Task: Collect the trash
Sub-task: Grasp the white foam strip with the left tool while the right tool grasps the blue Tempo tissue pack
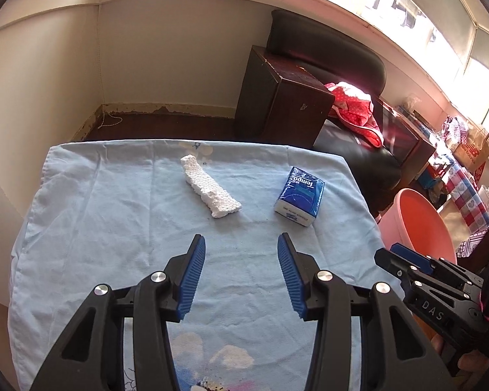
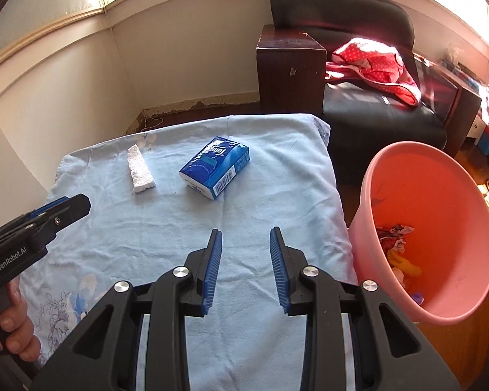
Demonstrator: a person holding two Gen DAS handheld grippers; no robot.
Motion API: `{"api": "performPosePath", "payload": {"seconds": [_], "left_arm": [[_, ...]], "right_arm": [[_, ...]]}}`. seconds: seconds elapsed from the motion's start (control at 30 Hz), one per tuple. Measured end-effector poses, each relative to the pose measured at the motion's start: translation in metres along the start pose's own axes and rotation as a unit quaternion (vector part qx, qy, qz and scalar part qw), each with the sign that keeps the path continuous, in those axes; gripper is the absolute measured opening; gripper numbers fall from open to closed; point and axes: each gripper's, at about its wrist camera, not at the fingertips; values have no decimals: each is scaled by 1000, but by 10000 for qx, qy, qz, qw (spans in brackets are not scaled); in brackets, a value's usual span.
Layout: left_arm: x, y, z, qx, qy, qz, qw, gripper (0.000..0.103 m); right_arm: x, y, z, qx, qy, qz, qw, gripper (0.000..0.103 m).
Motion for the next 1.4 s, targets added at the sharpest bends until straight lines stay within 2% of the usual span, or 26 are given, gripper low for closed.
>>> {"api": "performPosePath", "payload": {"seconds": [0.07, 0.1, 0.13, 0.37, 0.47, 0.53, 0.63, 0.67, 0.8, 0.93, 0.97, 1.03, 1.07, 1.1, 1.2, 1.4], "left_arm": [[-5, -4, 10, -57, -18, -131, 9999, 45], [-6, -6, 15, -72, -48, -162, 9998, 45], [-7, -9, 21, -86, -98, -175, 9998, 45], [-16, -29, 66, -195, -510, -463, 9974, 45], [-22, -35, 88, -381, -686, -753, 9941, 45], [-22, -38, 101, -459, -812, -841, 9921, 45], [-20, -42, 120, -556, -1012, -795, 9901, 45], [-18, -42, 125, -592, -1041, -785, 9897, 45], [-13, -40, 145, -766, -1293, -636, 9866, 45], [-8, -38, 151, -666, -1442, -388, 9865, 45], [-7, -37, 151, -662, -1467, -313, 9865, 45], [-6, -34, 150, -608, -1568, -129, 9857, 35], [-6, -33, 148, -589, -1507, -95, 9868, 34], [-7, -31, 145, -611, -1438, -95, 9877, 27], [-14, -26, 136, -617, -1301, -171, 9894, 26], [-31, -18, 111, -564, -1028, -404, 9923, 26]], "right_arm": [[5, 0, 6, -25, -102, 128, 9999, 32], [6, 0, 9, -31, -109, 163, 9998, 42], [6, 0, 12, -46, -103, 167, 9998, 45], [2, -9, 30, -9, -242, 201, 9995, 45], [1, -16, 38, -21, -243, 212, 9995, 51], [0, -20, 43, -69, -244, 223, 9994, 52], [-2, -26, 55, -311, 39, 254, 9992, 52], [-1, -28, 59, -401, -9, 350, 9986, 52], [-3, -37, 65, -293, -60, 473, 9984, 52], [-10, -48, 75, -286, -100, 651, 9974, 52], [-12, -50, 79, -321, -119, 704, 9969, 52], [-18, -53, 86, -387, -142, 825, 9957, 52], [-20, -55, 90, -421, -150, 886, 9951, 52], [-23, -57, 94, -453, -139, 900, 9948, 52], [-31, -60, 104, -494, 80, 849, 9951, 52], [-34, -59, 126, -731, 267, 1128, 9906, 59]]}}
Point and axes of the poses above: each gripper's, at about its wrist camera, not at the fingertips, and z roughly the way its jaws point, x to its right, y to its underside, and after that the axes turned 11 degrees about x, right-handed
